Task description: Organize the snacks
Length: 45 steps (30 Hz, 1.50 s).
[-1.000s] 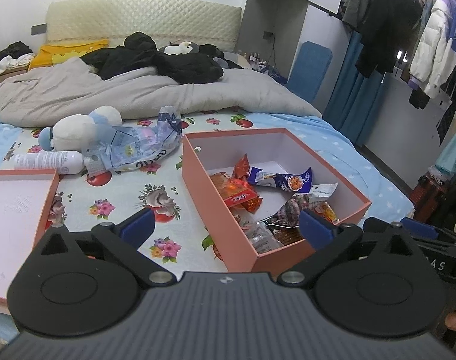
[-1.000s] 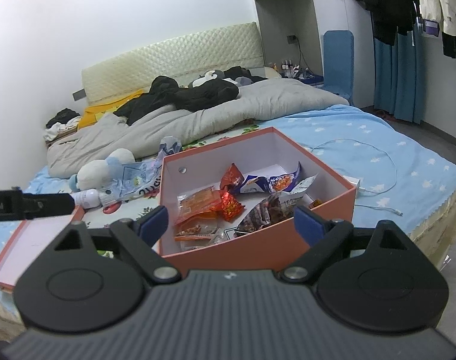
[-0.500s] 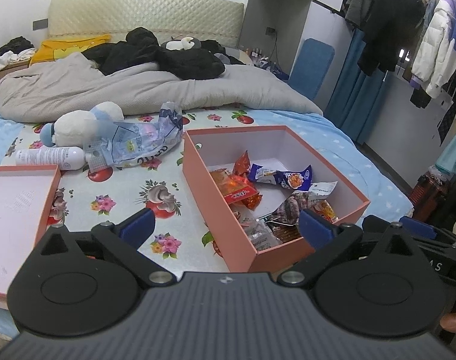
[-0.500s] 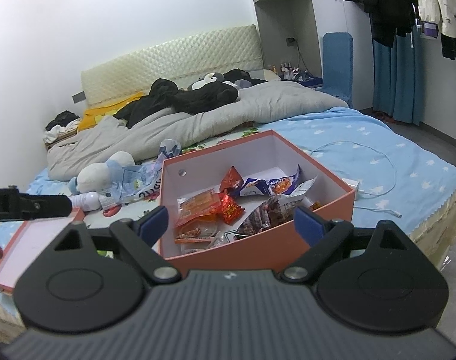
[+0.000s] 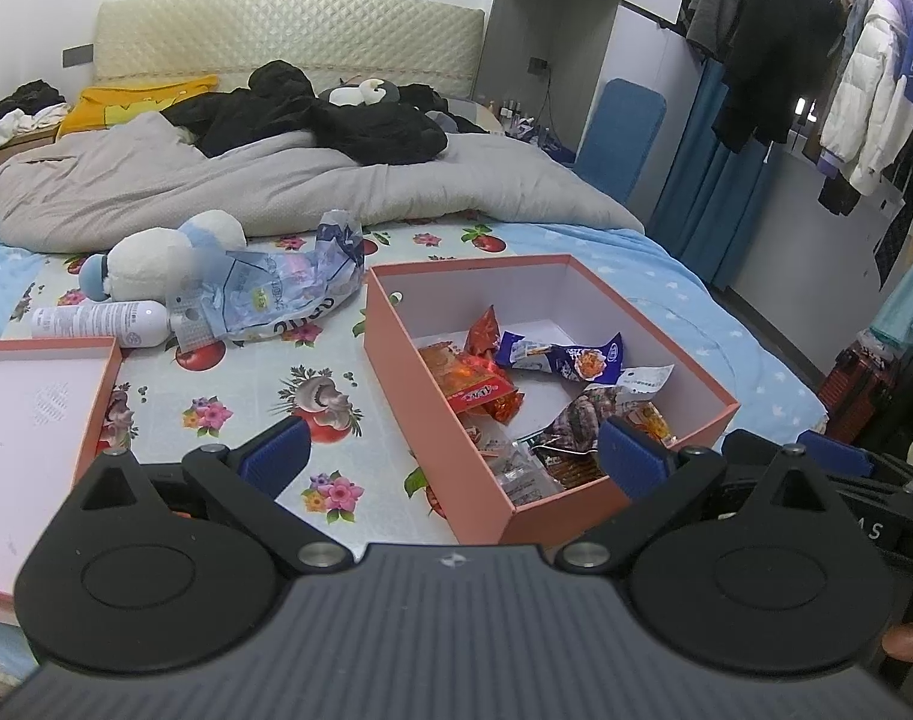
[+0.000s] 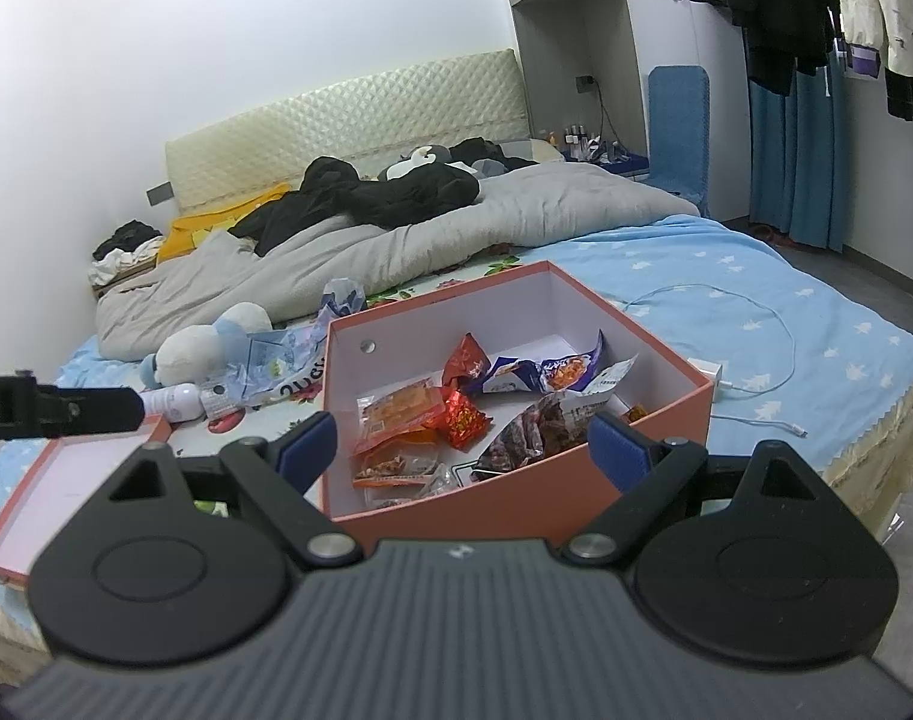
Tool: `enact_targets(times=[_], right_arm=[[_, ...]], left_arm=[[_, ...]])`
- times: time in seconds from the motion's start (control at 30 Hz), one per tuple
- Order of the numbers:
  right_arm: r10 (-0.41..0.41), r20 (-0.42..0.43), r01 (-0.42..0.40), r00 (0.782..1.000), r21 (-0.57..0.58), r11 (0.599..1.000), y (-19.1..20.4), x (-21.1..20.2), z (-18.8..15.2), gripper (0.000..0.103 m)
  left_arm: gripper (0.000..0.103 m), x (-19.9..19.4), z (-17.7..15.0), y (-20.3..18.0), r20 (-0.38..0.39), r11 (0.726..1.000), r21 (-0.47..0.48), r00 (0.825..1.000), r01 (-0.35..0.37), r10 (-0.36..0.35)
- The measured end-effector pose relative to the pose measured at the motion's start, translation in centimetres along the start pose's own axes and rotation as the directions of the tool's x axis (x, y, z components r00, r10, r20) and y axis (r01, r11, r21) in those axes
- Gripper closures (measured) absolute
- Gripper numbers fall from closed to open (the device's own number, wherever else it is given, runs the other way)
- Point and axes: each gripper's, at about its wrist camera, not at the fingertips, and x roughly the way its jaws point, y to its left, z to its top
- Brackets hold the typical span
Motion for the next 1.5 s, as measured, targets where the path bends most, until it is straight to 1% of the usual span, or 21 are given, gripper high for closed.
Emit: enact_targets(times=[1.5], right_arm=[[-0.001, 0.011, 0.001, 1.0, 0.006, 1.0, 0.11, -0.26, -0.02, 0.011]], left_arm=[[0.0, -0.46, 0.08, 0.17, 0.008, 1.0, -0.005, 1.0, 0.009, -0.009]])
